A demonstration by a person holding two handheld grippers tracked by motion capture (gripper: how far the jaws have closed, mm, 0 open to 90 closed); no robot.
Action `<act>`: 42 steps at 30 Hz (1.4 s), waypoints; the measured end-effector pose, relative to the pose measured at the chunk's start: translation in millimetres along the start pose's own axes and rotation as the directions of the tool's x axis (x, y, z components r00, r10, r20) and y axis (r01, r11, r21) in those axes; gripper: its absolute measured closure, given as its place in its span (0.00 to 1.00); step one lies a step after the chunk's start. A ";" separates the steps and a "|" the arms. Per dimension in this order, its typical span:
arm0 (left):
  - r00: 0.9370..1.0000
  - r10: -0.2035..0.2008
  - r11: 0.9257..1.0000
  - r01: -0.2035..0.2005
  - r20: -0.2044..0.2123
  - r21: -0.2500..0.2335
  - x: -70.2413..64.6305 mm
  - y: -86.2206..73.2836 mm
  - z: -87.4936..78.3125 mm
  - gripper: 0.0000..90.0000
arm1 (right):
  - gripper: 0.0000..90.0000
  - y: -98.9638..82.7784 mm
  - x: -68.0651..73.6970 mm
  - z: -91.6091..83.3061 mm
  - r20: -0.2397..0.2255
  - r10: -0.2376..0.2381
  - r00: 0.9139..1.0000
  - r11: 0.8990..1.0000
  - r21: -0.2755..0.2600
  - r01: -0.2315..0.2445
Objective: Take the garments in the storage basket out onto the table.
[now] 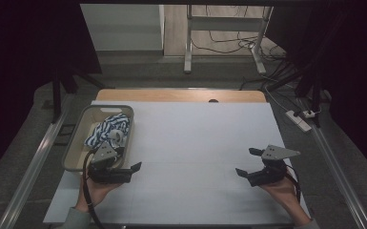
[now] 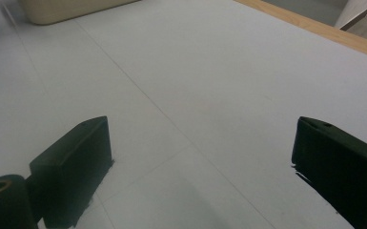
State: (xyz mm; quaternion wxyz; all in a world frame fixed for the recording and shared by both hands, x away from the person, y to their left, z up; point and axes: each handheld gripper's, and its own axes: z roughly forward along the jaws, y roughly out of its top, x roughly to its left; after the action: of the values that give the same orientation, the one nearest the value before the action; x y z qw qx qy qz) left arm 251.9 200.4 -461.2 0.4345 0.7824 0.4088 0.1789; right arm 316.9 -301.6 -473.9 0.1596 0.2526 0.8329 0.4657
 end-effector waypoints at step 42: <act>0.997 -0.062 0.998 0.062 -0.052 0.004 35.4 17.7 0.3 0.18 | 0.08 -0.7 -1.8 4.6 -0.021 0.001 1.000 1.000 0.017 0.000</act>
State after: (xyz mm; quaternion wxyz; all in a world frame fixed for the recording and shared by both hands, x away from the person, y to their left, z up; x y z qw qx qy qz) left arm 281.9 223.2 -449.3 0.4269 0.7657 0.4443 0.1844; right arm 320.5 -299.7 -476.9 0.1487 0.2493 0.8385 0.4612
